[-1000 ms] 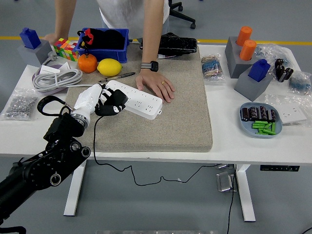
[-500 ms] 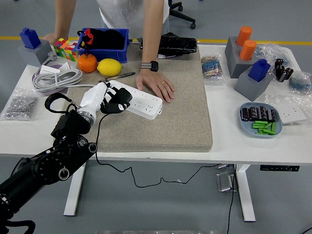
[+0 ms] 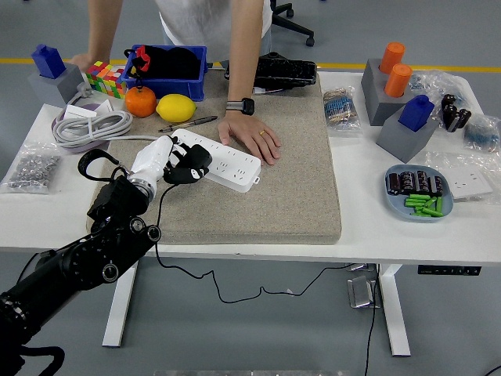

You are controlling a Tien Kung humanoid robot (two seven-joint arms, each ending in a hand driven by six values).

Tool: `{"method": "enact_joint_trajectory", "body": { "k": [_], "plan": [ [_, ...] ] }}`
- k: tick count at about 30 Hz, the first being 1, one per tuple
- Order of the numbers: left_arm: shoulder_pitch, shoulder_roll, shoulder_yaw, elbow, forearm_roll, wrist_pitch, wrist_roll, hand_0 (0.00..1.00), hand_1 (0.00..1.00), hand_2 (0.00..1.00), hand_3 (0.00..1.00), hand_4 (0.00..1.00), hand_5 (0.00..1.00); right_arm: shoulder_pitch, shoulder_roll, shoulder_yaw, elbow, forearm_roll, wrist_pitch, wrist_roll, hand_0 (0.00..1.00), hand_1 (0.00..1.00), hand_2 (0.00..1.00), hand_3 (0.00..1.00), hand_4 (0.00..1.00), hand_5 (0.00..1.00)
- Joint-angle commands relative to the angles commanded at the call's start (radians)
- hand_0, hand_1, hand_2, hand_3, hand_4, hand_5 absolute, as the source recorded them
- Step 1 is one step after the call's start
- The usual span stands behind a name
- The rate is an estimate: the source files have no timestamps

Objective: Press the white button,pick up the black plug,place it near the board,insert it into the board

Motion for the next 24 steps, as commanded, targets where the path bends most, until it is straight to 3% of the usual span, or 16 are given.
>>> {"method": "enact_joint_trajectory", "body": {
  "k": [24],
  "plan": [
    [-0.045,-0.027,0.020,0.084,-0.022,0.002,-0.009,0.235,0.225,0.245,0.519,0.373,0.002,0.003,-0.001,0.001,0.002,0.003,0.001,0.000,0.670,0.607,0.569,0.579,0.632,0.347]
  ]
}}
